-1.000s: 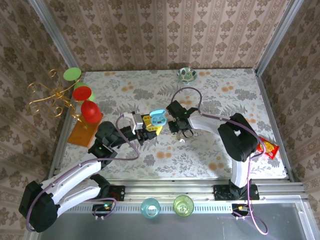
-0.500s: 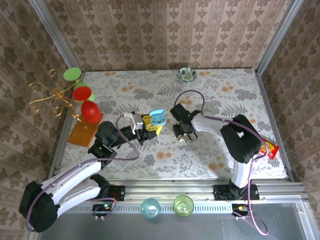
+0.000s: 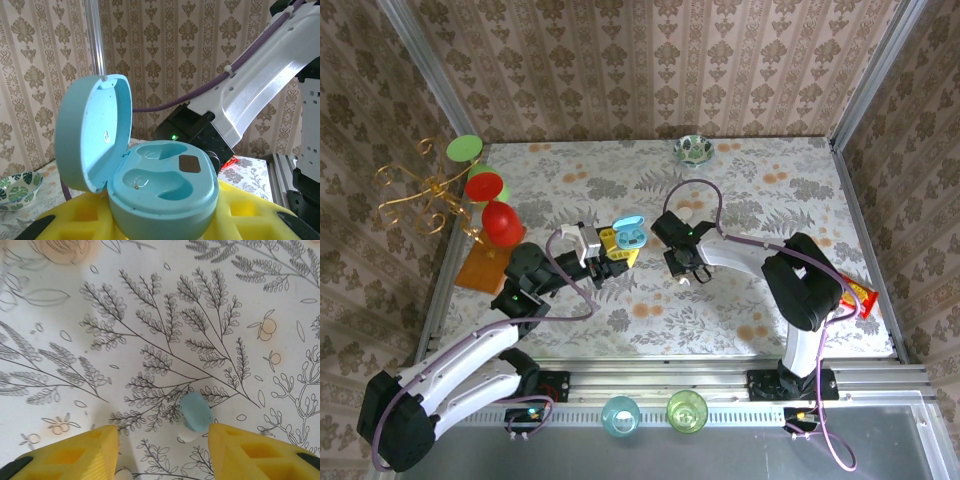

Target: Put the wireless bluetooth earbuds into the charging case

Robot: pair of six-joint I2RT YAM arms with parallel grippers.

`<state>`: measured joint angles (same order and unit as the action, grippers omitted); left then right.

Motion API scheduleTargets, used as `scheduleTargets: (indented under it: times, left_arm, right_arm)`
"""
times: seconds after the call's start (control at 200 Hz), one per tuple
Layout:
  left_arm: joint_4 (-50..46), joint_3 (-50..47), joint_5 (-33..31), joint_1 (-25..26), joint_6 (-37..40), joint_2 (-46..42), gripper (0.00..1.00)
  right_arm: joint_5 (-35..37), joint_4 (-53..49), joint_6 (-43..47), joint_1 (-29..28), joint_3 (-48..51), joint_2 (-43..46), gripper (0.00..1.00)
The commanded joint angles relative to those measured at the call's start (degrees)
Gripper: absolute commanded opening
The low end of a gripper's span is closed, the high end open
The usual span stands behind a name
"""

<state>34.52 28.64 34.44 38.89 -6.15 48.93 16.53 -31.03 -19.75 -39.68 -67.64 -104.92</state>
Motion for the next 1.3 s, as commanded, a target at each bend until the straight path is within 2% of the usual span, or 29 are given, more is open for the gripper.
scheduleTargets:
  times: [0.0, 0.125, 0.355, 0.645, 1.15, 1.295]
  left_arm:
    - [-0.3, 1.2, -0.2, -0.4, 1.4, -1.6, 0.22]
    - [-1.2, 1.2, -0.1, -0.5, 1.6, -2.2, 0.22]
    - [-0.9, 1.1, 0.4, -0.4, 1.2, -1.8, 0.22]
    - [-0.9, 1.4, 0.5, -0.4, 0.9, -1.8, 0.22]
    - [-0.8, 2.1, 0.7, -0.4, 1.0, -0.8, 0.22]
    - [-0.8, 2.0, 0.9, -0.4, 0.8, -0.8, 0.22]
  right_arm:
    - [3.0, -3.2, -1.5, -0.2, -2.0, -1.2, 0.51]
    - [1.2, -2.2, -0.7, 0.8, -1.2, 0.3, 0.51]
    - [-15.6, 6.1, 3.6, 6.6, 3.6, 3.9, 0.51]
    - [-25.7, 9.0, 5.4, 12.6, 4.3, 0.5, 0.50]
    - [-29.5, 9.8, 6.1, 14.4, 8.0, 0.8, 0.46]
    - [-32.6, 12.3, 5.0, 15.2, 10.0, 1.7, 0.42]
